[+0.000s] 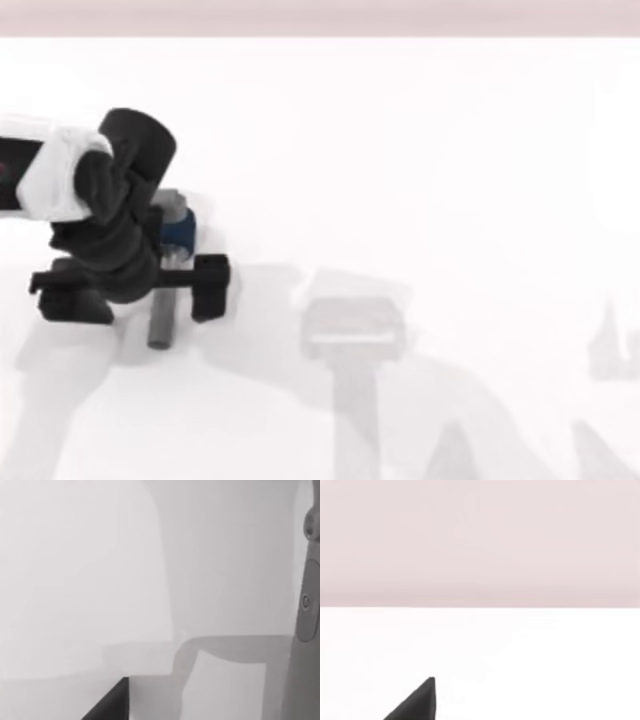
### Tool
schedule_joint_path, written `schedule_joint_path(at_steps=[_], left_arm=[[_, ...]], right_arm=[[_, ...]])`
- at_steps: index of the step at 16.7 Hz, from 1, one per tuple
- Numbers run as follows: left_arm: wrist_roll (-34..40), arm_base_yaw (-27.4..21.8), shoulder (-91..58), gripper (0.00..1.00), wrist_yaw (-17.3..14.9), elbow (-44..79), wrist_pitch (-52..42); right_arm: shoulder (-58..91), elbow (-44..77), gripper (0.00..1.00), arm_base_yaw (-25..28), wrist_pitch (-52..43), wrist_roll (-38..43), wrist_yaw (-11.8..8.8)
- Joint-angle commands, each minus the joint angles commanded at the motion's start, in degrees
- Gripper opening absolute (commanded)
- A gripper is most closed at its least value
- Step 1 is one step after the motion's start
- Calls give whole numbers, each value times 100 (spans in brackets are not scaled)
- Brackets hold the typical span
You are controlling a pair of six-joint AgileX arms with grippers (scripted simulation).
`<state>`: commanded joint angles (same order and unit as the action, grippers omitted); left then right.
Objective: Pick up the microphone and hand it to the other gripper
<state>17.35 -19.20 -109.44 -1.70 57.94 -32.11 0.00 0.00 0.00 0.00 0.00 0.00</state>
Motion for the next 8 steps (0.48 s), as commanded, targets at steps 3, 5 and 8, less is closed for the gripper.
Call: schedule_joint_path(at_steps=[3, 5, 8], left_arm=[[0, -1, -12, 100, 0, -8, 16], [0, -1, -12, 92, 0, -8, 16], [0, -1, -12, 70, 0, -8, 16]], right_arm=[[0, 0, 100, 0, 0, 0, 0], [0, 0, 100, 0, 0, 0, 0], [0, 0, 100, 0, 0, 0, 0]])
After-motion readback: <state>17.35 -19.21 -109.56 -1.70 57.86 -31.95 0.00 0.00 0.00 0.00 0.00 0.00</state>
